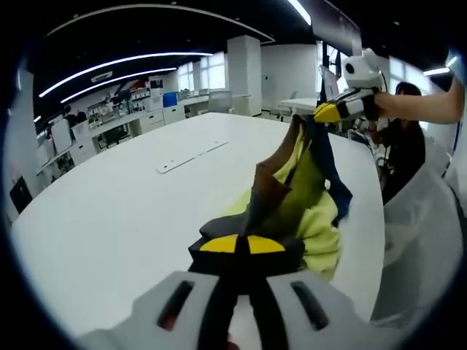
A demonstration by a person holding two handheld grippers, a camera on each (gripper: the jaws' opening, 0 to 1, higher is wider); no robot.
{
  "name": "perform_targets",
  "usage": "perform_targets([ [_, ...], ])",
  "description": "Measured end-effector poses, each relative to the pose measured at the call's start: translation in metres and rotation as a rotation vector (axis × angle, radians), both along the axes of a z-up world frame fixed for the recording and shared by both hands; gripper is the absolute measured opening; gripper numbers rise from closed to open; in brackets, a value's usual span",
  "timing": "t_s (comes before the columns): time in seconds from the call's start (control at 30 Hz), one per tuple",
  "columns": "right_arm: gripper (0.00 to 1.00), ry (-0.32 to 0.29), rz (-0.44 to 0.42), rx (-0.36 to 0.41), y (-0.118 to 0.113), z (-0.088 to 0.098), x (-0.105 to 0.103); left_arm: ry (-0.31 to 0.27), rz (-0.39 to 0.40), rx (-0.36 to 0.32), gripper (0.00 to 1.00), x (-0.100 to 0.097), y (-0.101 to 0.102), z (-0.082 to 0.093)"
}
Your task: Fold the garment on the visible template until the final outline fits inside the template.
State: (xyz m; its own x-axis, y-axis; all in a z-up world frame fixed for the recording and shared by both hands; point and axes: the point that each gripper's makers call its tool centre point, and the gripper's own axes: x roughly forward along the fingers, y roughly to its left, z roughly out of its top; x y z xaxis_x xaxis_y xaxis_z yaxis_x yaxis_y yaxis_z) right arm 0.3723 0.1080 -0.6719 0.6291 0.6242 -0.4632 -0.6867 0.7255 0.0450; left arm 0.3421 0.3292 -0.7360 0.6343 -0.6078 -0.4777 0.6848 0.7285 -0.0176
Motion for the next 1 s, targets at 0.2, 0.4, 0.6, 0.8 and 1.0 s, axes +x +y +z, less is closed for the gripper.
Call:
perform_targets([
  [0.2, 0.00, -0.024, 0.005, 0.022, 0.004, 0.015, 0.002, 0.010, 0.017, -0.055, 0.00, 0.002, -0.003, 0.011],
  [0.4, 0.00, -0.047, 0.007, 0.052, 0.004, 0.032, -0.001, -0.025, 0.012, -0.078, 0.00, 0.001, 0.001, 0.037],
  [0.6, 0.00, -0.089, -0.010, 0.136, 0.002, 0.067, 0.003, -0.071, -0.032, -0.131, 0.00, 0.007, 0.003, 0.081],
  [0.8, 0.00, -0.135, -0.012, 0.231, 0.003, 0.106, 0.012, -0.118, -0.045, -0.196, 0.00, 0.026, 0.013, 0.122],
  [1.0, 0.00, -0.129, -0.007, 0.217, 0.009, 0.101, 0.030, -0.096, -0.062, -0.165, 0.00, 0.044, 0.014, 0.107],
])
